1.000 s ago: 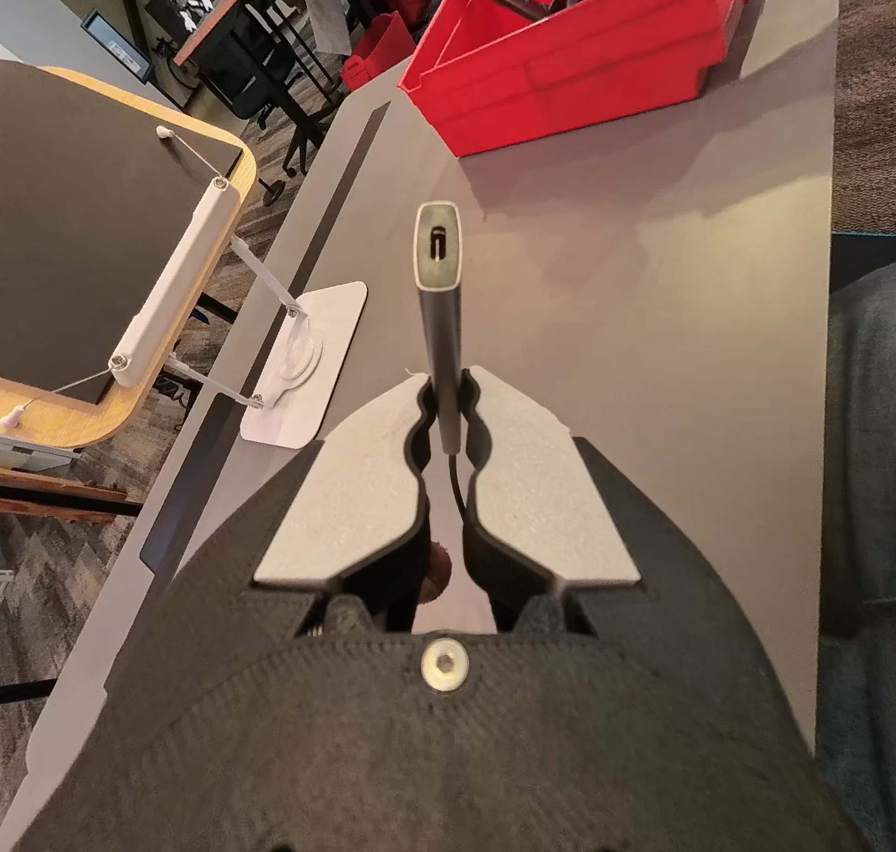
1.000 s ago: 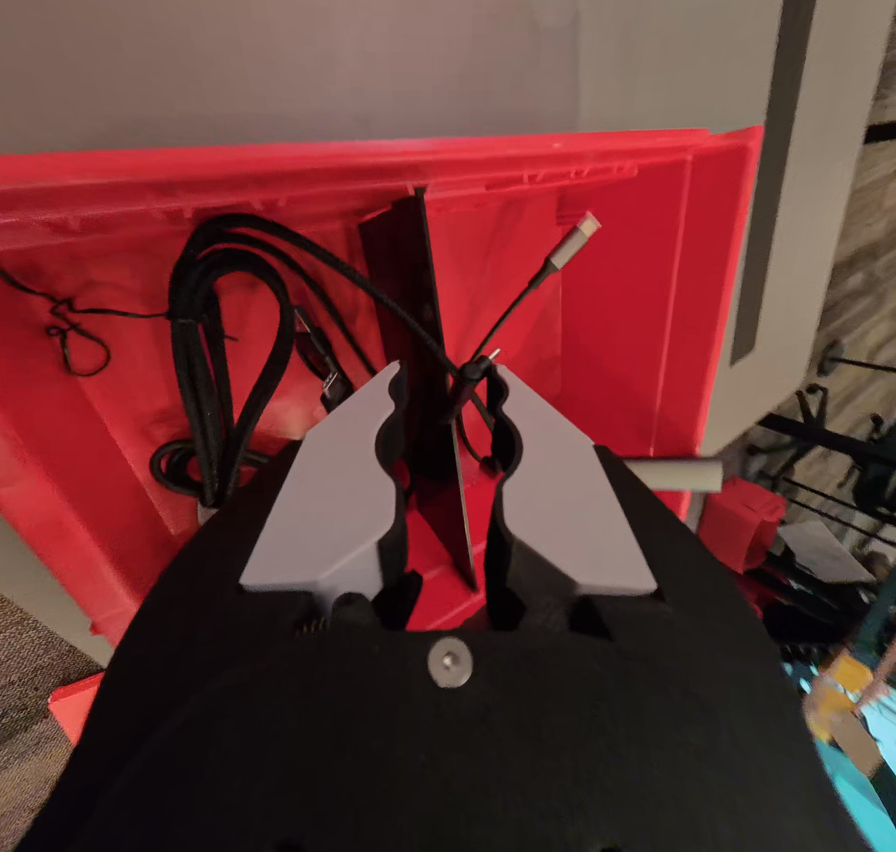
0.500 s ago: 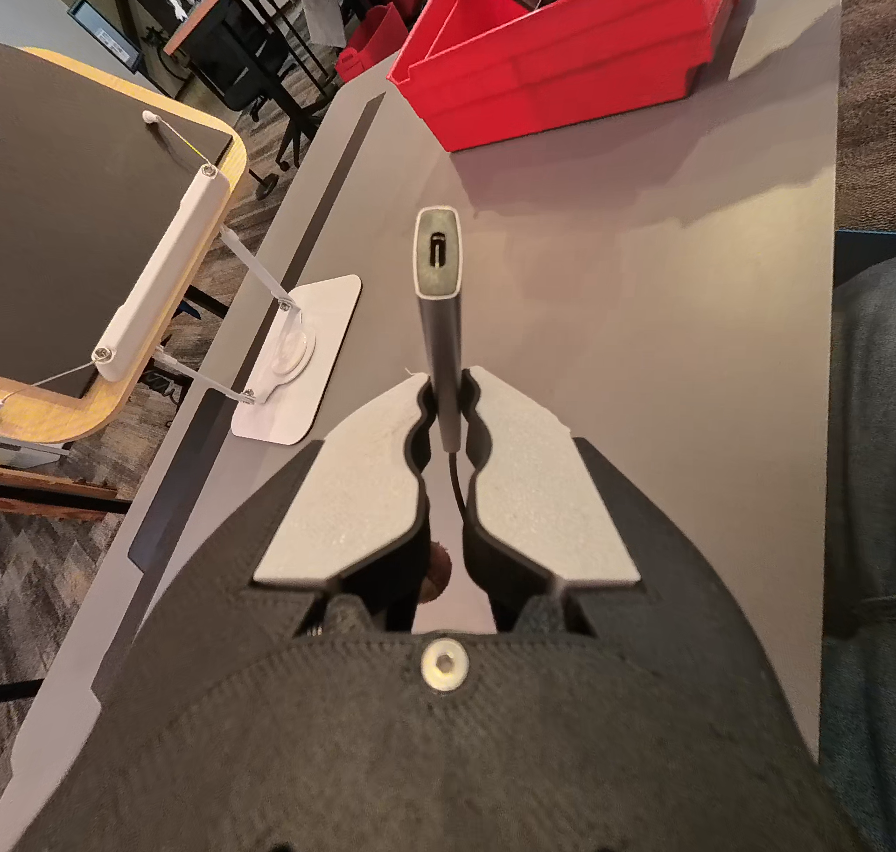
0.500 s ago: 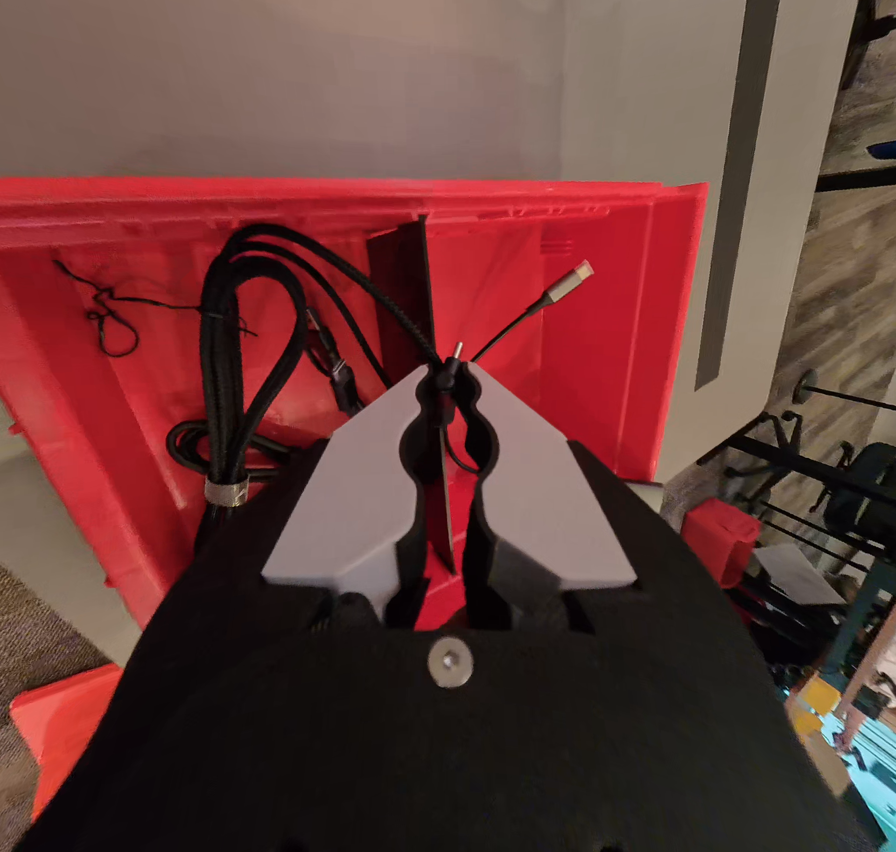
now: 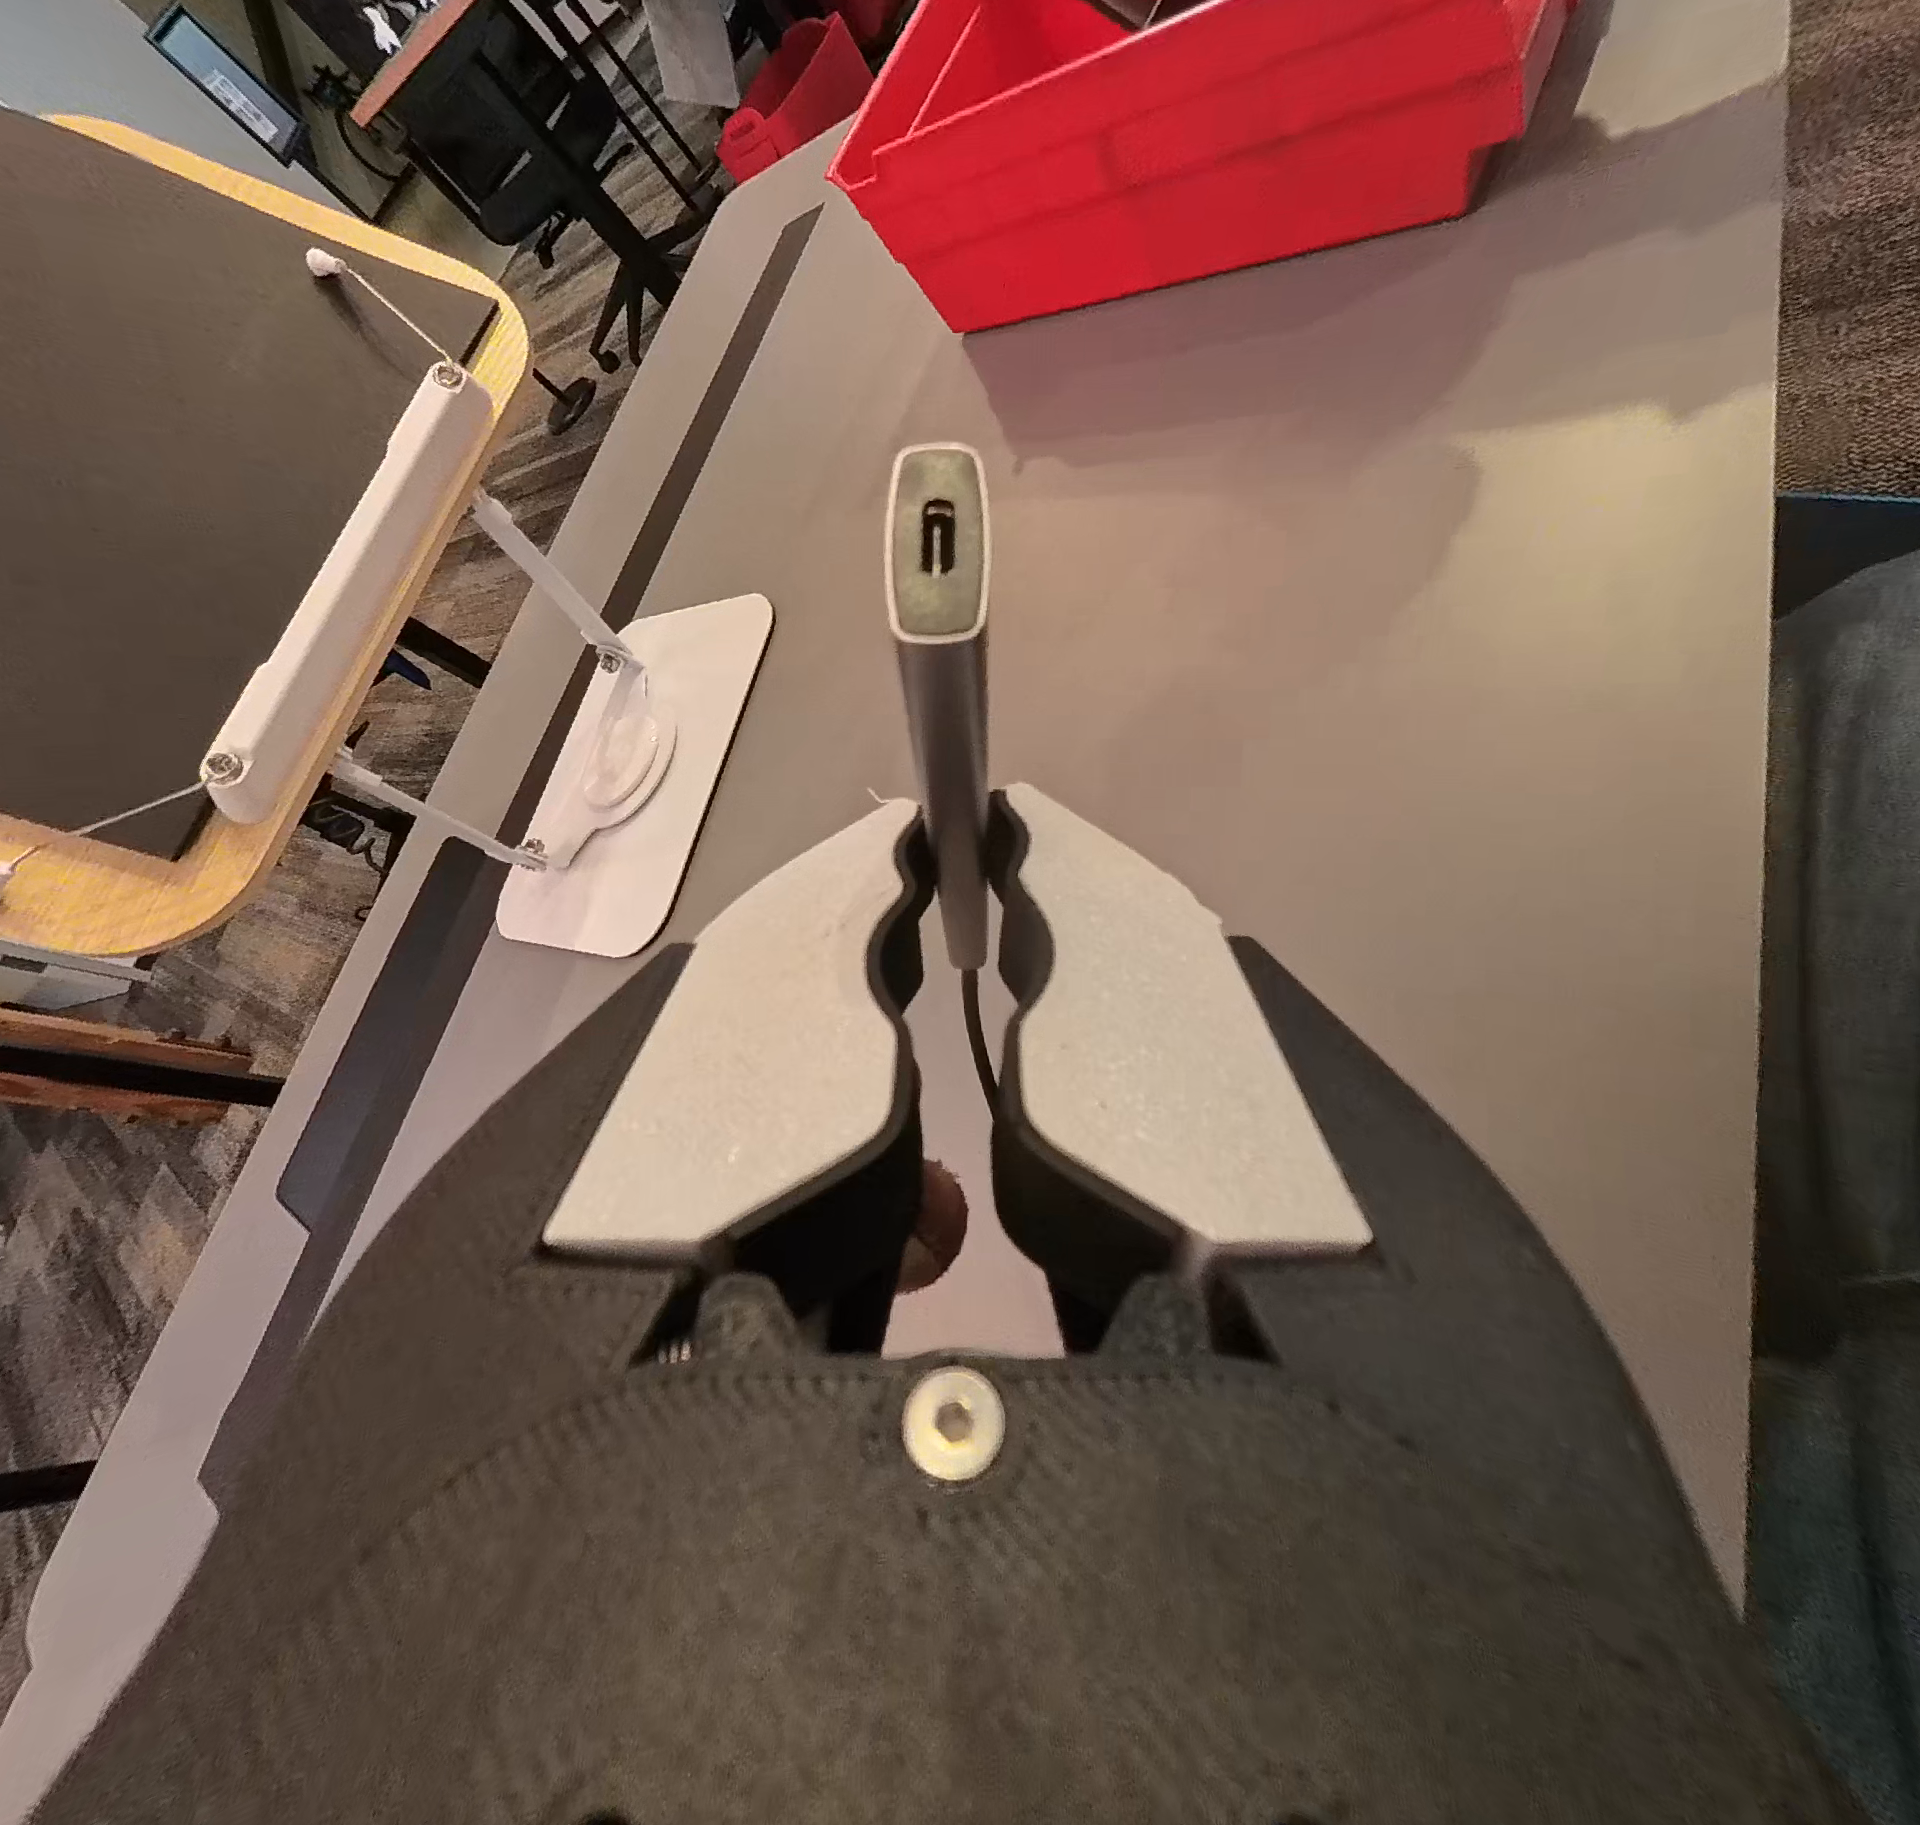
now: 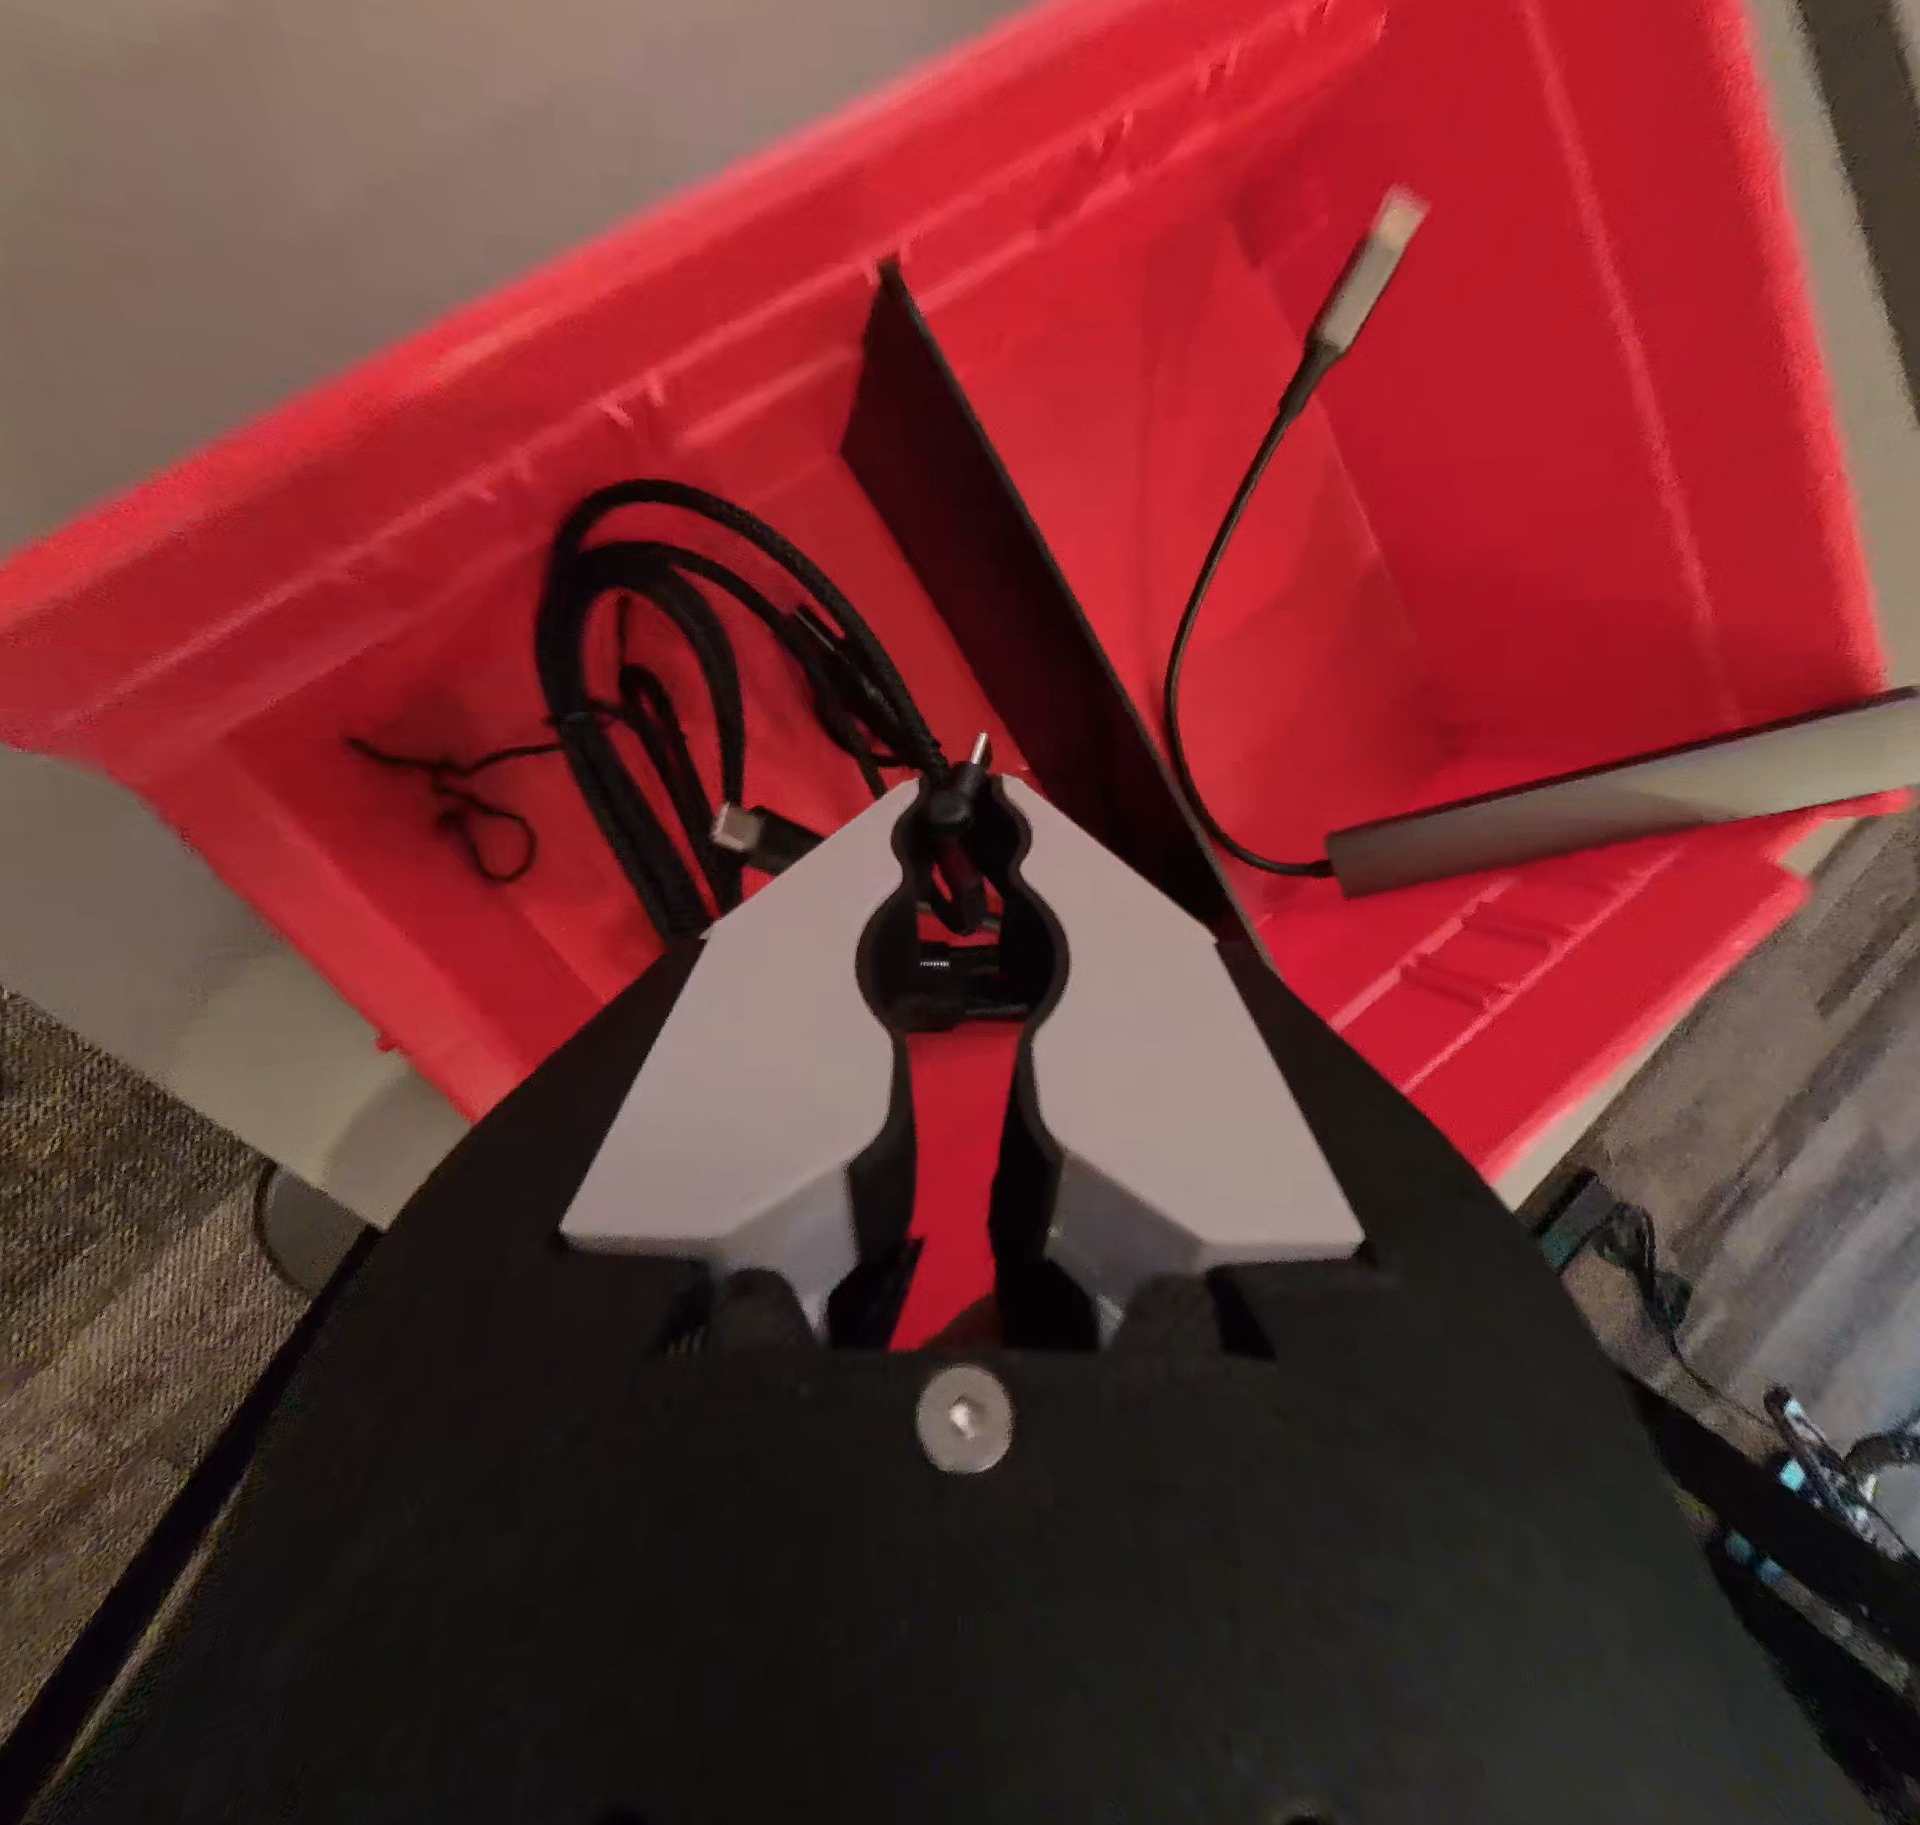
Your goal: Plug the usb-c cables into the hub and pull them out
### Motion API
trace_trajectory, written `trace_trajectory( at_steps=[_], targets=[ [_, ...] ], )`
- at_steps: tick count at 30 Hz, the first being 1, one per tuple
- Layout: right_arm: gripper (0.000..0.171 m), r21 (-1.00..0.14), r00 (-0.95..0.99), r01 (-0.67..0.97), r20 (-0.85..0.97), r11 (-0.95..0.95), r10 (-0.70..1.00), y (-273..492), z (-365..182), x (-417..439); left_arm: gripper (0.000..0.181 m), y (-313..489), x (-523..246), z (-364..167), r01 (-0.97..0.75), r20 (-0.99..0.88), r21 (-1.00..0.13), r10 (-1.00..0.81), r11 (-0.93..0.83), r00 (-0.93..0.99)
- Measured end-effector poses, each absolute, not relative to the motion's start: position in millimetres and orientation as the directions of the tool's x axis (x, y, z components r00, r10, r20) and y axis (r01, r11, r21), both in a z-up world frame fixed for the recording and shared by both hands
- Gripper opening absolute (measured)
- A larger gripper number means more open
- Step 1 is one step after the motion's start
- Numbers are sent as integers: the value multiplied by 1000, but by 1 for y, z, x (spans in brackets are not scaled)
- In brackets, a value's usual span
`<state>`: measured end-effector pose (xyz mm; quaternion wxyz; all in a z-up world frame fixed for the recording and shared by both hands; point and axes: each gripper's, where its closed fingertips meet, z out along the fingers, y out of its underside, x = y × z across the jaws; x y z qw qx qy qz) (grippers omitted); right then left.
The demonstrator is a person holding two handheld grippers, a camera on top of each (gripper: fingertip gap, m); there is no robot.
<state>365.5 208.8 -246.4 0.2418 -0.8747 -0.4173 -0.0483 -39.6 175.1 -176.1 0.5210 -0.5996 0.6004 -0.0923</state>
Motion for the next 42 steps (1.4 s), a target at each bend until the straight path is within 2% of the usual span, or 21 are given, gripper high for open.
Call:
trace_trajectory(
  at_steps=[5,7,12,16,19,22,26,27,33,35,42],
  targets=[
    [5,-225,592,805,374,-549,714,227,-297,381,9,174,-38,-174,-626,-519,-733,-814,267,261],
    [10,-180,550,830,422,-528,720,232,-300,384,9,173,-38,-173,-628,-523,-731,-811,269,261],
    [31,-251,552,834,371,-492,746,225,-266,373,9,175,-39,-173,-626,-524,-733,-809,267,268],
    [35,-253,537,843,365,-474,761,213,-243,377,9,175,-38,-173,-624,-523,-734,-809,269,267],
    [50,-286,540,840,353,-461,764,206,-228,373,9,174,-38,-174,-624,-525,-733,-809,270,266],
    [58,-246,526,850,370,-465,766,201,-223,379,9,174,-38,-173,-624,-525,-733,-808,271,267],
    [65,-270,510,857,319,-439,799,191,-220,369,9,174,-39,-170,-624,-530,-732,-805,275,267],
    [60,-227,497,867,307,-444,812,186,-224,372,9,174,-39,-170,-624,-530,-732,-804,275,268],
    [69,123,358,912,227,-391,906,159,-283,402,9,173,-37,-172,-629,-533,-726,-805,278,260],
    [62,210,341,900,206,-382,917,148,-297,418,9,172,-38,-172,-629,-534,-726,-805,278,260],
    [72,87,399,891,316,-445,861,150,-253,423,9,177,-40,-170,-624,-530,-734,-801,268,279]
  ],
)
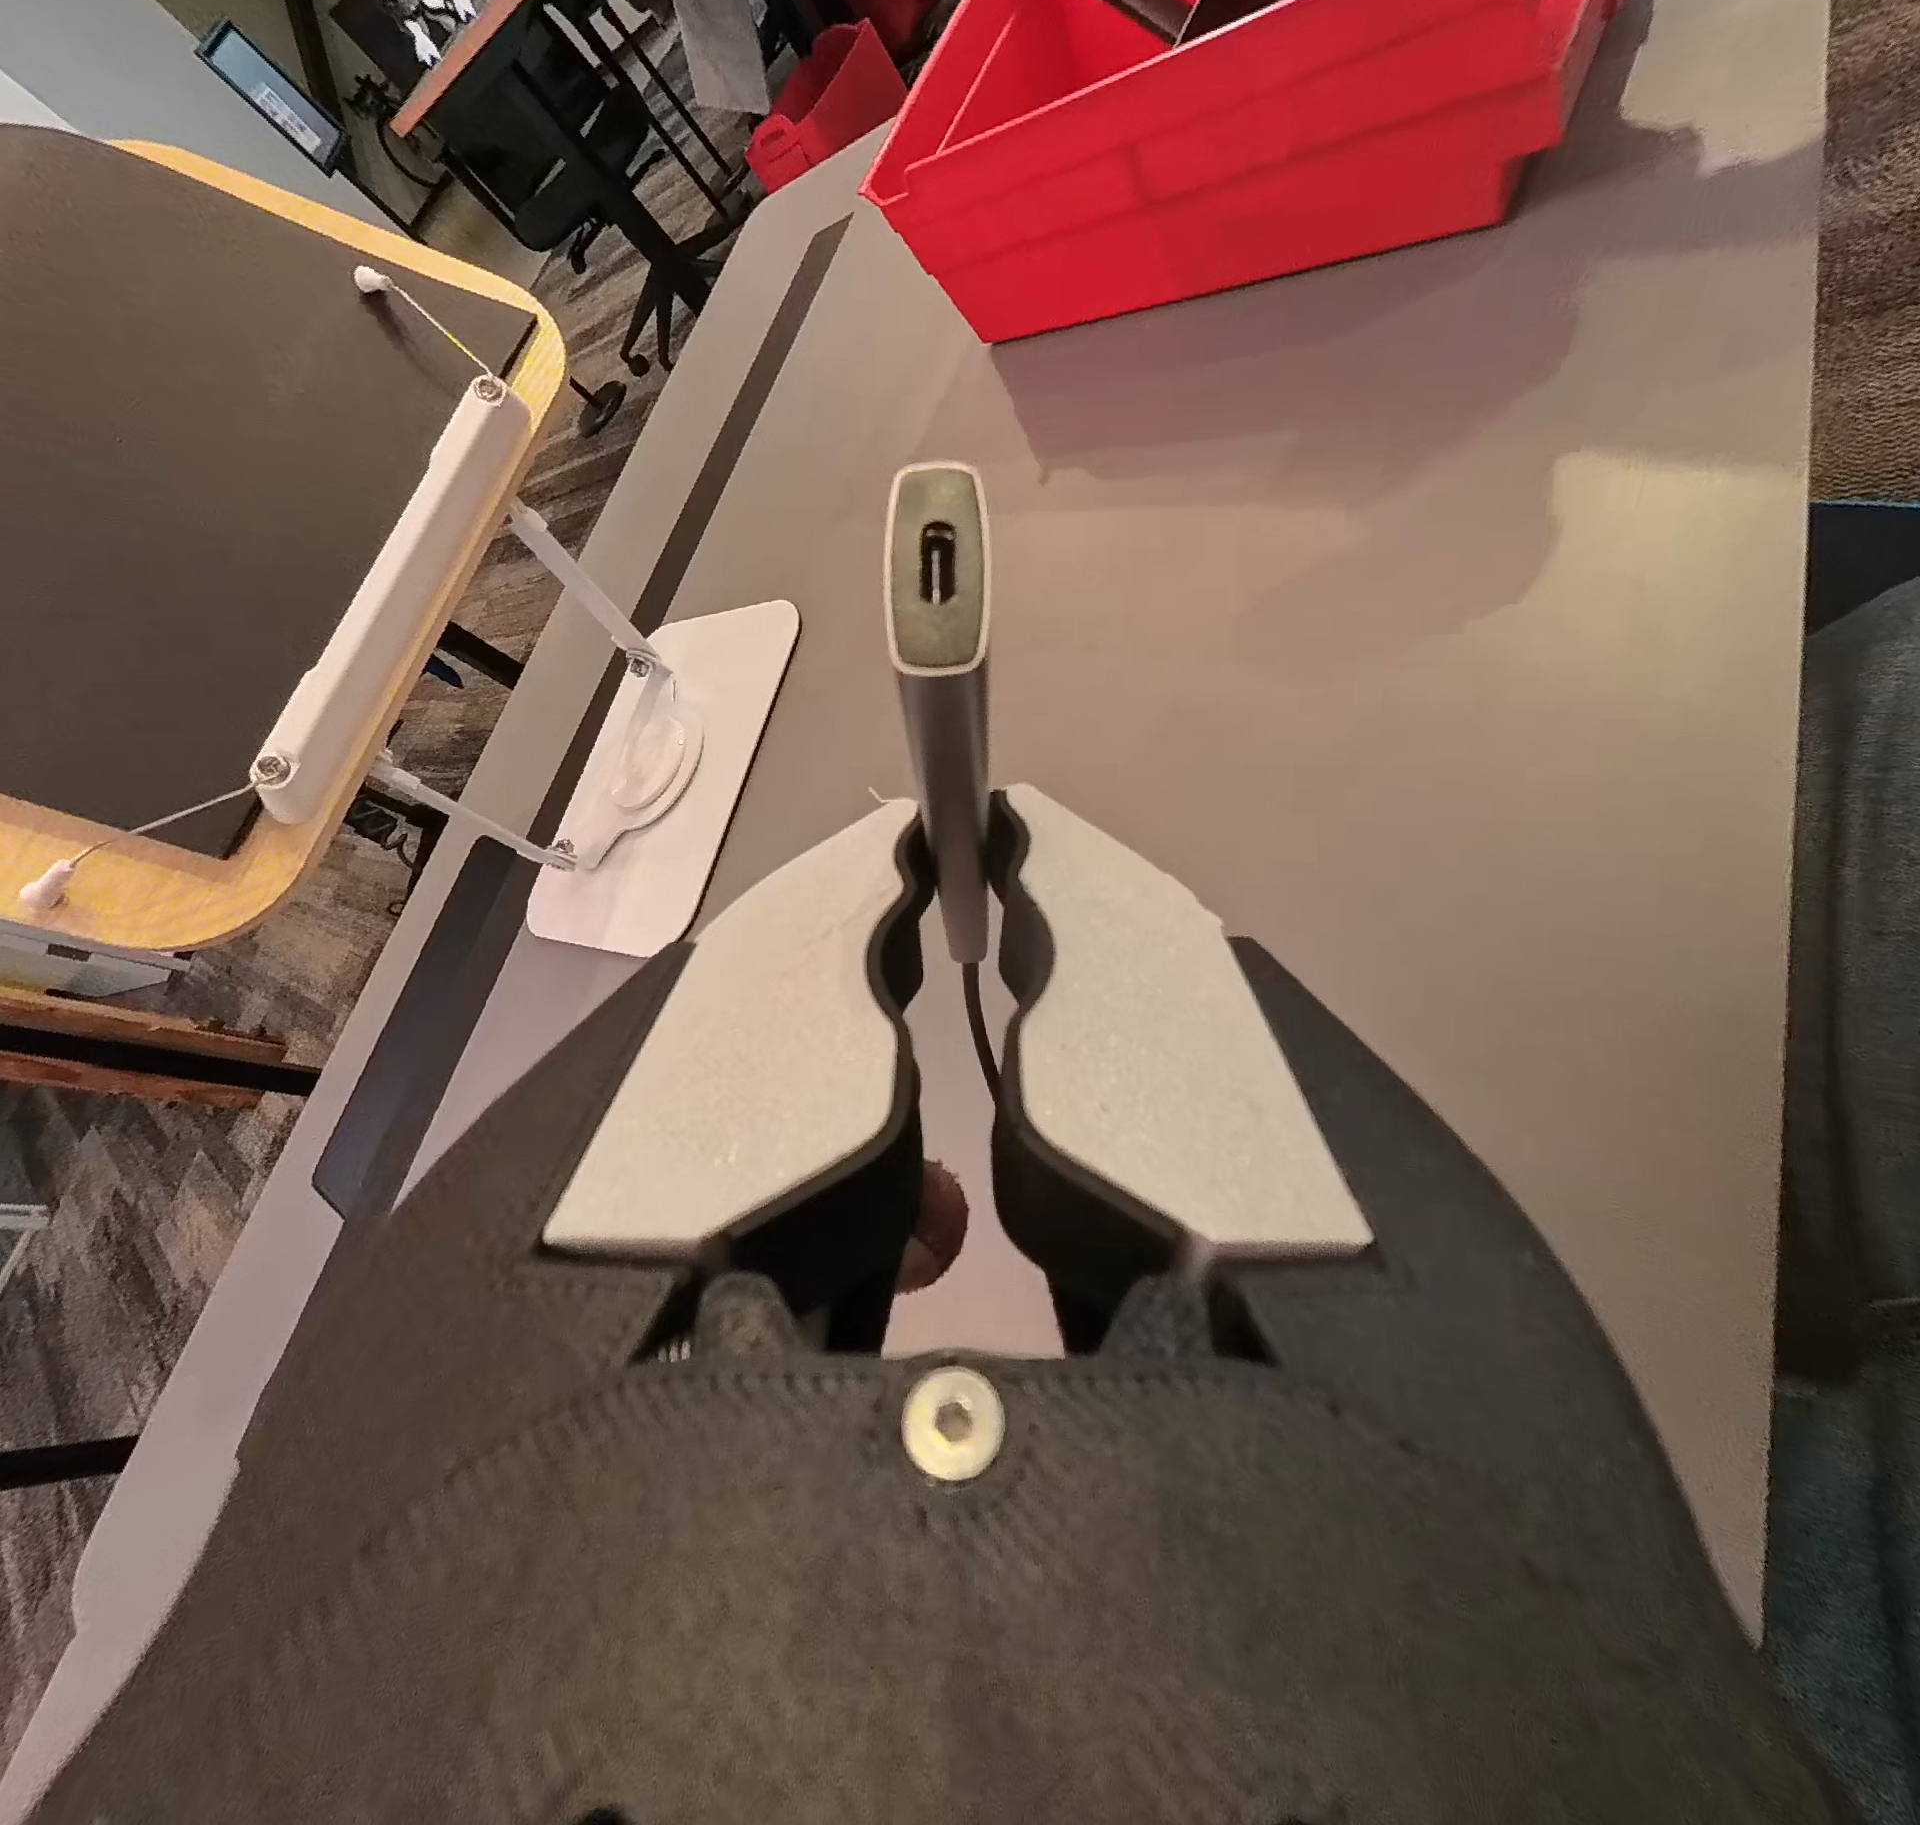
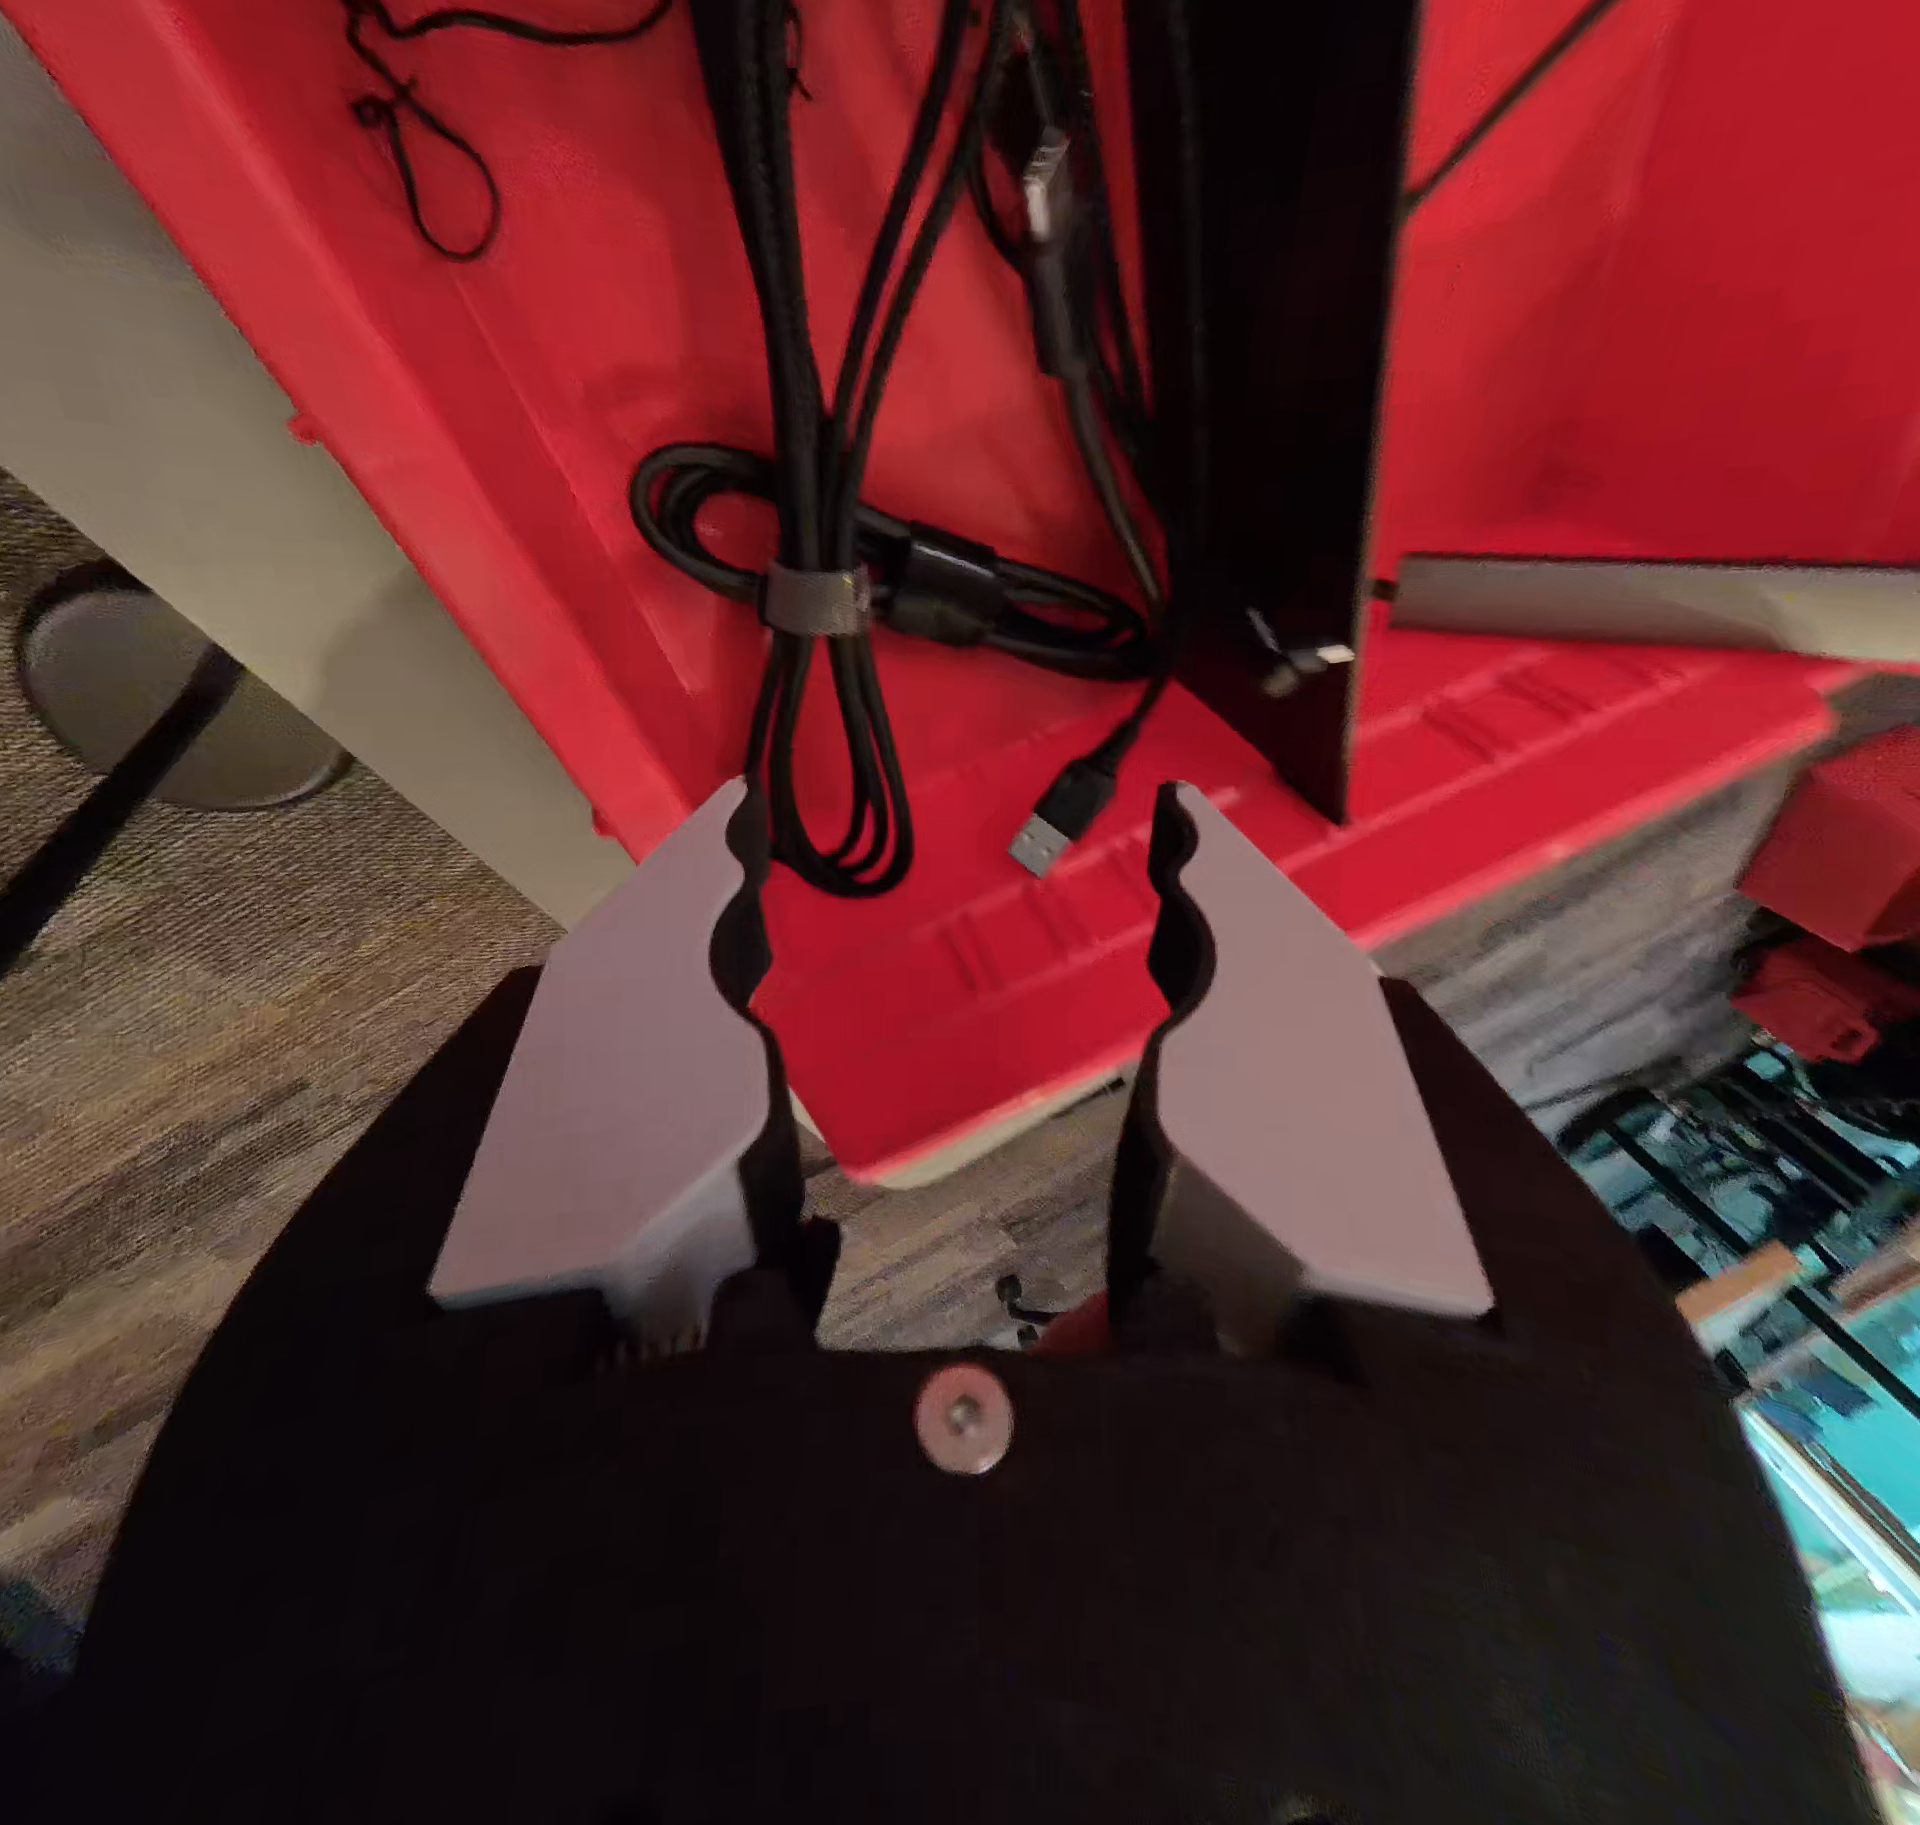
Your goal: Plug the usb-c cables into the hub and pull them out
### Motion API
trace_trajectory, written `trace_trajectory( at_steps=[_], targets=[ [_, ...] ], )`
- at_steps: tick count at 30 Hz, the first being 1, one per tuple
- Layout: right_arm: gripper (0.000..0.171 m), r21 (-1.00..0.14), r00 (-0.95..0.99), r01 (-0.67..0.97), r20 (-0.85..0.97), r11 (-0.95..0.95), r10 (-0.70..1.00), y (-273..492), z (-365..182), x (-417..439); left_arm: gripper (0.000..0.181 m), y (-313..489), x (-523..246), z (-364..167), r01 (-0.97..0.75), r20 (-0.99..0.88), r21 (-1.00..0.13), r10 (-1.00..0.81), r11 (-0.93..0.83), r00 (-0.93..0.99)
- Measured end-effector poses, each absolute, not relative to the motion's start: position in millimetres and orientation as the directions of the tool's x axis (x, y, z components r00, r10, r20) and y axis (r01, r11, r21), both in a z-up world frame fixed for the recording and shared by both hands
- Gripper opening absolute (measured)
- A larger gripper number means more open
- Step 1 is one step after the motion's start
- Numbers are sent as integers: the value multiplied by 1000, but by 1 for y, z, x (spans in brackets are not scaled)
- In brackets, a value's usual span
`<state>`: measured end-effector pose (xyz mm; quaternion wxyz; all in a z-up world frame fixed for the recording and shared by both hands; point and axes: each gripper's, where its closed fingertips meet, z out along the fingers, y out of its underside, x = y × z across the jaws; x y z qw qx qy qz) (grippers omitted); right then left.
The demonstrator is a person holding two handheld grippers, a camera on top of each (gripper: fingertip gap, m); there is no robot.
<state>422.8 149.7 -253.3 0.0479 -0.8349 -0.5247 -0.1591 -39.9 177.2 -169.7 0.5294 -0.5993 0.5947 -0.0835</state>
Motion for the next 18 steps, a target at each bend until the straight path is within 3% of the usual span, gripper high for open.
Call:
trace_trajectory(
  at_steps=[2,4,8,11,13,18],
  targets=[
    [69,70,395,891,369,-449,841,152,-234,422,9,178,-39,-170,-623,-531,-735,-799,267,284],
    [56,-15,374,914,421,-406,826,157,-213,400,9,177,-37,-170,-624,-529,-736,-799,264,285],
    [39,-363,297,925,501,-114,813,165,-170,267,9,172,-29,-169,-610,-512,-750,-810,258,287],
    [35,-565,186,794,577,225,795,147,-141,141,9,167,-20,-168,-609,-513,-748,-813,265,276],
    [32,-615,161,690,643,380,749,136,-129,75,9,162,-16,-167,-605,-514,-747,-815,274,266],
    [30,-538,87,600,779,592,621,121,-132,-18,9,153,-10,-173,-628,-551,-713,-803,311,228]
  ],
)
